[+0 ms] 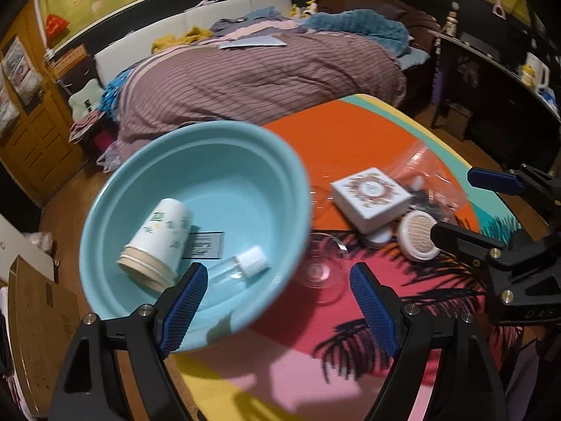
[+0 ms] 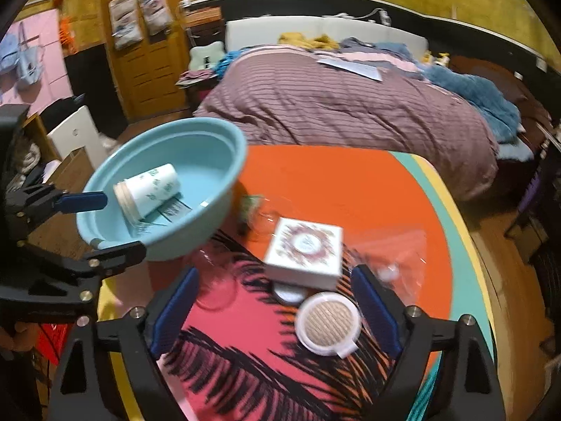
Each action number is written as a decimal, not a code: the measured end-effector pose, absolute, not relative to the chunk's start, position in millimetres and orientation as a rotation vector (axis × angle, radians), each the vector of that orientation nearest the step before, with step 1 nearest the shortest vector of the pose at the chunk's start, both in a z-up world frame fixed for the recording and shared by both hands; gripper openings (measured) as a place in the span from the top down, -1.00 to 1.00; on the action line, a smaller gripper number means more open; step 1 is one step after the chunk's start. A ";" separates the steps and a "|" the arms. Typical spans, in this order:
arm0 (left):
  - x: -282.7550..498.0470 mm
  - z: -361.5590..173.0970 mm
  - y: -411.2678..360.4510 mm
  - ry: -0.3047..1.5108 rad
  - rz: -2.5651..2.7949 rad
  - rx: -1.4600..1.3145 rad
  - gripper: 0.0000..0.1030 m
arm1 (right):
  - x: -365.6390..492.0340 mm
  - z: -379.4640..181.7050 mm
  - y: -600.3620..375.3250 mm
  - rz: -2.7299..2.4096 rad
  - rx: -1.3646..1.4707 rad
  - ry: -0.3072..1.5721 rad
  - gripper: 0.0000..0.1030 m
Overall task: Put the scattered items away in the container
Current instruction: 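Move both tools back over the table toward the remaining items, then grasp the round puff compact with the left tool while the right tool grasps the red blower bulb, then carry the puff compact and red bulb over the basin with both tools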
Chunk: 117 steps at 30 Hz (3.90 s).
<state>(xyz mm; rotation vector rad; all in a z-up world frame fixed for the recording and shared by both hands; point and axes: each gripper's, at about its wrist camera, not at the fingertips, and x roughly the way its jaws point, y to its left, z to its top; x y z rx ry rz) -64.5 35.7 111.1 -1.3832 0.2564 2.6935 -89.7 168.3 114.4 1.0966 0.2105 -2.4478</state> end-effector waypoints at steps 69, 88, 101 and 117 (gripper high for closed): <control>-126.2 -1.9 200.7 0.371 2.294 -1.549 -0.51 | 13.0 -0.2 237.3 -2.182 1.222 0.450 0.11; -116.7 18.9 175.6 0.316 2.299 -1.495 -0.48 | 7.5 14.8 252.8 -2.243 1.269 0.386 0.11; -101.9 44.0 147.5 0.294 2.383 -1.454 -0.48 | 2.2 38.5 260.9 -2.297 1.262 0.404 0.11; -77.0 98.2 93.9 0.208 2.514 -1.334 -0.48 | -16.9 77.8 239.6 -2.325 1.150 0.456 0.11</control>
